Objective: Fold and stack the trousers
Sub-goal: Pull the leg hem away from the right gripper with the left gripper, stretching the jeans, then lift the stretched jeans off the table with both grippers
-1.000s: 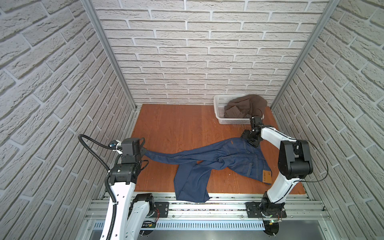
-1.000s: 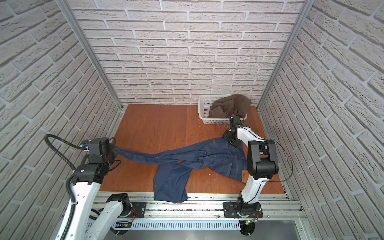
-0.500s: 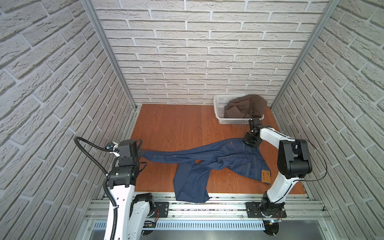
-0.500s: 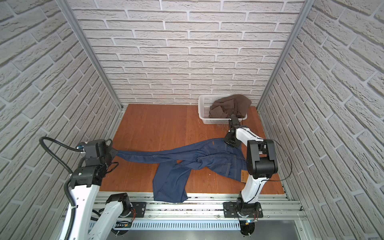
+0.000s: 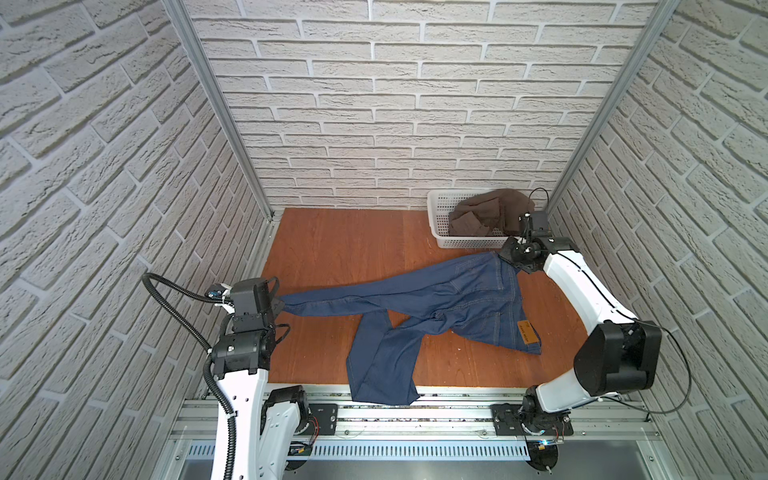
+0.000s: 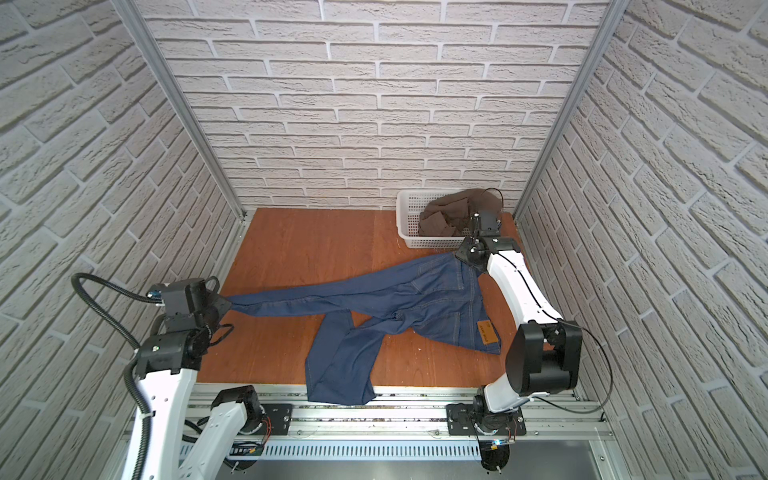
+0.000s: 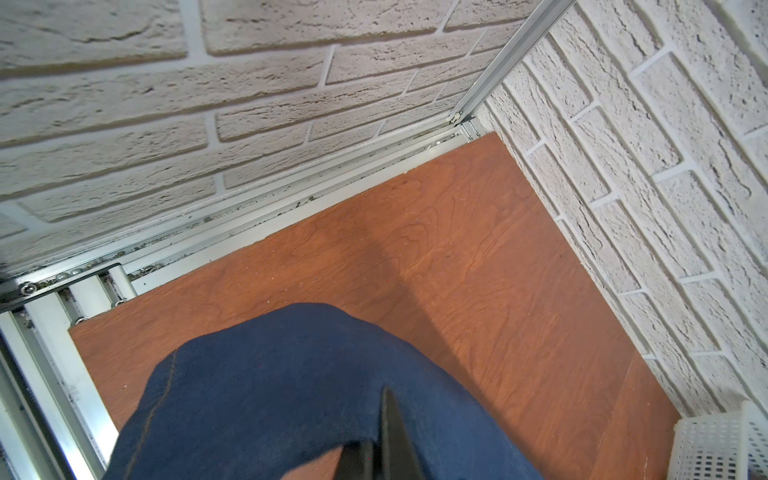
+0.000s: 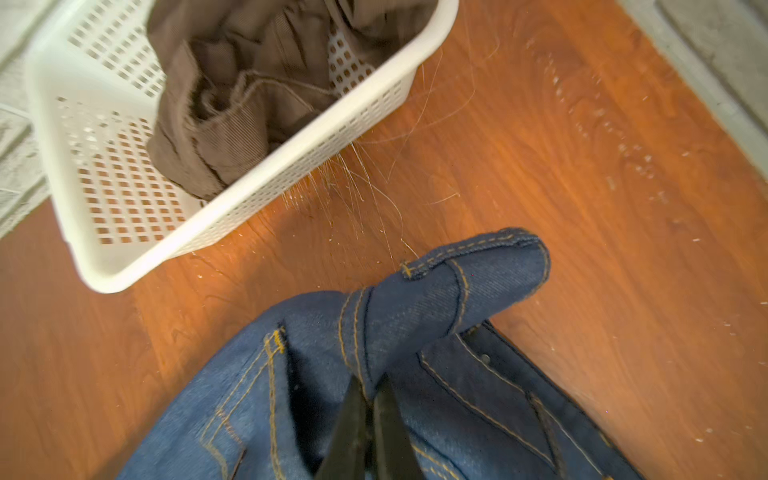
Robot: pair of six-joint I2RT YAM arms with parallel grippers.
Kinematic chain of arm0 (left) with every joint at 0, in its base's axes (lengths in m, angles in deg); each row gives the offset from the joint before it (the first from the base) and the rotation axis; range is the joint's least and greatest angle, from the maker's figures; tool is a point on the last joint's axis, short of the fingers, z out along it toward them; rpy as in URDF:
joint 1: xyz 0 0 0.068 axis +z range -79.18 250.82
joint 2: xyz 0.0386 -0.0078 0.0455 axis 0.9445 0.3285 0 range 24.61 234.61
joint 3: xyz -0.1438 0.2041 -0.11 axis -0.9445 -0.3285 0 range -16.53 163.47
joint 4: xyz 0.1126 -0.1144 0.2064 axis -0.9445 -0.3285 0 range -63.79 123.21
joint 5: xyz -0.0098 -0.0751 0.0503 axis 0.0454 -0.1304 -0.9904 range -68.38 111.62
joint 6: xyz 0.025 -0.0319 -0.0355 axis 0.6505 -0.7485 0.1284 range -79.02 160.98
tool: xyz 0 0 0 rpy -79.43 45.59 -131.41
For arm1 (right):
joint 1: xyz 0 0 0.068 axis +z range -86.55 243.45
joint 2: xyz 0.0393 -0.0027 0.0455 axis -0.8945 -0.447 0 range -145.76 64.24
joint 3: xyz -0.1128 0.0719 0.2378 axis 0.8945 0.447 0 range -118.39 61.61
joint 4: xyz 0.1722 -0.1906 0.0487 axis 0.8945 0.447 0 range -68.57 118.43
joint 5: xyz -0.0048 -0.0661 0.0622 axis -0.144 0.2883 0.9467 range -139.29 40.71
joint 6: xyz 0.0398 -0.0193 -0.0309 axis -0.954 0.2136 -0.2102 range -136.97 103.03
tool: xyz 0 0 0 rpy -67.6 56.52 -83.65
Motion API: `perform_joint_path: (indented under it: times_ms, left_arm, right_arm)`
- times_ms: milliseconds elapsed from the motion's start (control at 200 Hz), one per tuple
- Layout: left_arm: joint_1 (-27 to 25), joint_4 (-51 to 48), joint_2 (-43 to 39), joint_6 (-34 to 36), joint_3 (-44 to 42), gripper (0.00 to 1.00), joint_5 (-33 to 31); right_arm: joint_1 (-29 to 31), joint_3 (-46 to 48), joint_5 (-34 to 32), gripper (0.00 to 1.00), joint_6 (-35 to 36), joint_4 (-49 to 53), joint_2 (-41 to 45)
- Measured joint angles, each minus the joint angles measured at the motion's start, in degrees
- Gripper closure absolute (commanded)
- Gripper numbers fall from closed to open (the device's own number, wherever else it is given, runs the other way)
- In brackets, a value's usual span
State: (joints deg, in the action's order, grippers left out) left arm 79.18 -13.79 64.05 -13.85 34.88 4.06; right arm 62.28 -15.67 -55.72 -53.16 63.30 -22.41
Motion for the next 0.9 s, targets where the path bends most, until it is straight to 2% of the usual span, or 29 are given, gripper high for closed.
perform_joint_path:
  times_ms: [335, 545, 670, 900]
  left_arm:
    - [5.8, 1.9, 4.2, 2.1, 3.0, 1.00, 4.2]
    - [9.5, 6.8, 16.4, 2.1, 8.9, 1.00, 11.4]
    - [10.2, 8.8, 29.2, 2.2, 21.6, 1.00, 15.8]
    - [13.0, 11.1, 48.1, 1.6, 51.7, 1.00, 22.8]
  right_arm:
    - [-2.1, -0.7, -2.6, 0.95, 2.3, 3.1, 8.5]
    - [-3.1, -6.5, 0.7, 0.94, 1.4, 2.5, 3.3]
    - [-3.0, -20.3, 4.5, 0.95, -0.6, 3.9, -5.8]
    - [-3.0, -55.8, 9.4, 0.95, -3.9, 2.6, -19.0]
